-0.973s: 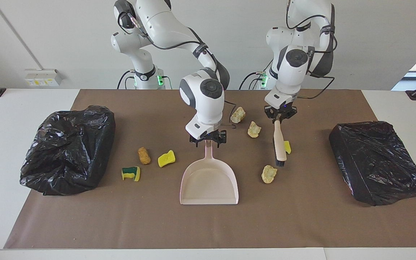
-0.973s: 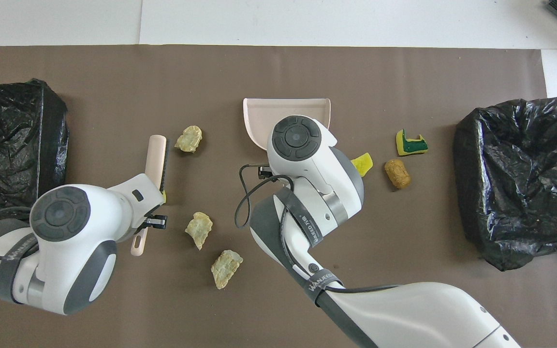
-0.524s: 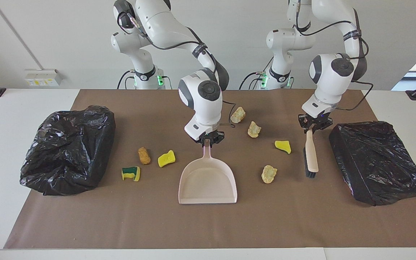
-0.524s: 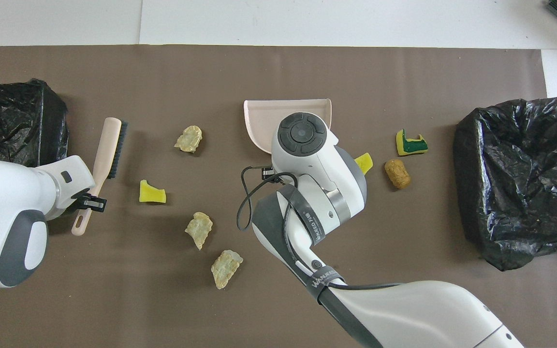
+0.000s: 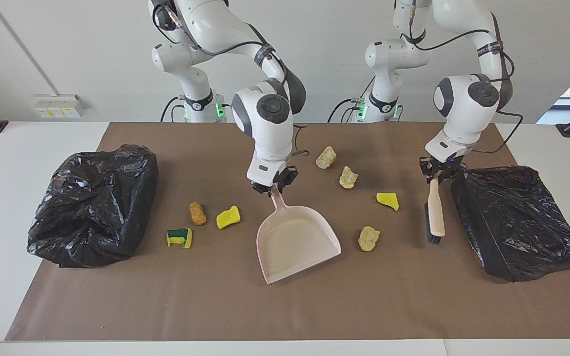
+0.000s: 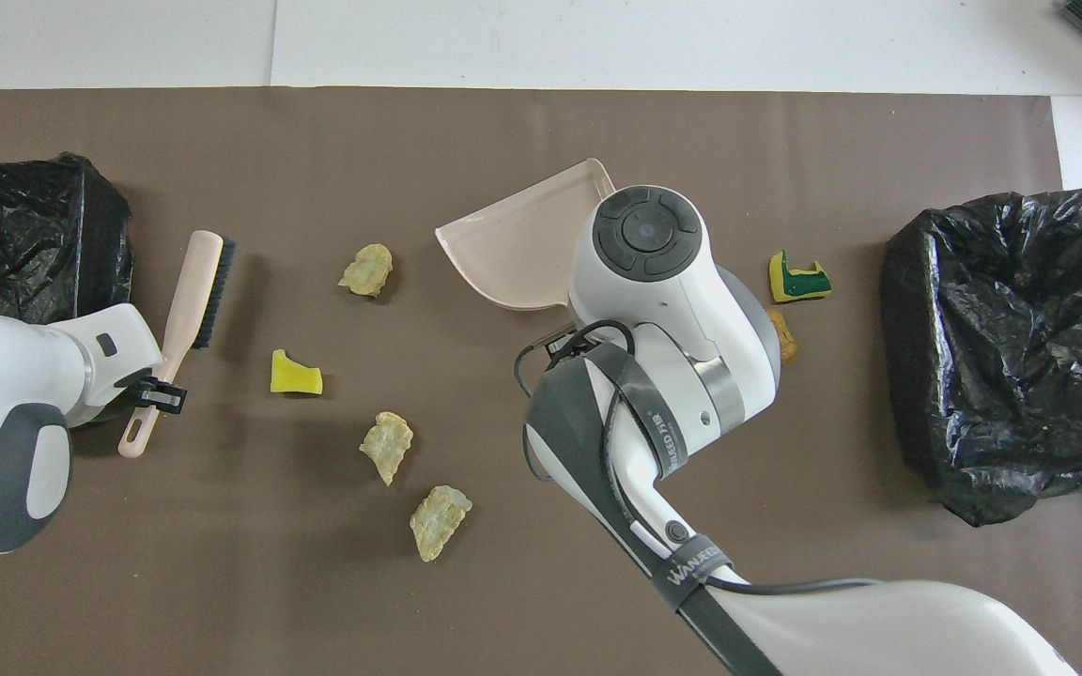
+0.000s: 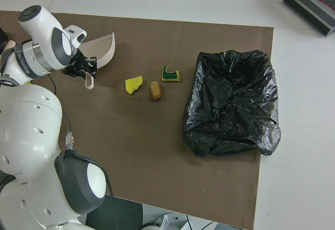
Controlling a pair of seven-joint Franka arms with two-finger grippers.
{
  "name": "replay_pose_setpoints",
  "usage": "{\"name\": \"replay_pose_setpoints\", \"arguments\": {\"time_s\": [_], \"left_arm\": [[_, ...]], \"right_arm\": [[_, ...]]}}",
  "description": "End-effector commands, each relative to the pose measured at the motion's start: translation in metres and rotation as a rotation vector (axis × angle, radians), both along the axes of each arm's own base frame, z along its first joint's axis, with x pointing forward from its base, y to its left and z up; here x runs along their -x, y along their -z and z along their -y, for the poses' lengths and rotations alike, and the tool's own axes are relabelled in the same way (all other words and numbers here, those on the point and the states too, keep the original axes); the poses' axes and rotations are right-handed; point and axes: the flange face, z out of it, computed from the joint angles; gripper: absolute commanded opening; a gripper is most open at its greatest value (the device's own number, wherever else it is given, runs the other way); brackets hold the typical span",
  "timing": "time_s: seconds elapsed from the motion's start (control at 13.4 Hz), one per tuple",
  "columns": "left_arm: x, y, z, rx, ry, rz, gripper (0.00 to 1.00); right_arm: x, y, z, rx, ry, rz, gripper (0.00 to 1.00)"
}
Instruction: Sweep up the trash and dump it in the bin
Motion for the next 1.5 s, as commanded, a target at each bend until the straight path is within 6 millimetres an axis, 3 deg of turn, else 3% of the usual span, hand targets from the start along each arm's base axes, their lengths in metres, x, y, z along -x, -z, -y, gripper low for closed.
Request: {"name": "replay_pose_setpoints", "arguments": {"time_s": [0.0, 0.15, 0.3, 0.45, 0.6, 0.67, 0.9, 1.2, 1.42], "left_arm": [[0.004, 0.001, -0.002, -0.015, 0.016, -0.009, 0.00], [0.006, 0.002, 0.000, -0.016, 0.017, -0.018, 0.00], [0.012, 0.008, 0.006, -0.017, 0.023, -0.033, 0.00], [0.016, 0.013, 0.012, -0.018, 0.028, -0.043, 0.00], [0.024, 0.022, 0.036, -0.020, 0.048, -0.066, 0.00], [0.027, 0.024, 0.045, -0.021, 0.030, -0.067, 0.00], [0.034, 0.026, 0.081, -0.024, 0.014, -0.066, 0.00], [0.053, 0.036, 0.126, -0.029, 0.025, -0.080, 0.00], [0.071, 0.033, 0.175, -0.027, 0.012, -0.065, 0.00]], "right_arm": [[0.018, -0.031, 0.036, 0.007, -0.227, 0.010, 0.00], [0.025, -0.042, 0.058, 0.004, -0.393, -0.014, 0.00], [0.036, -0.041, 0.056, 0.004, -0.533, -0.038, 0.00], [0.057, -0.028, 0.057, 0.025, -0.549, -0.030, 0.00], [0.081, -0.016, 0.070, 0.110, -0.604, -0.037, 0.00], [0.088, -0.015, 0.067, 0.123, -0.624, -0.041, 0.00], [0.093, 0.003, 0.072, 0.159, -0.671, -0.072, 0.00], [0.089, 0.007, 0.065, 0.135, -0.675, -0.038, 0.00], [0.094, 0.019, 0.052, 0.118, -0.655, -0.058, 0.00]]}}
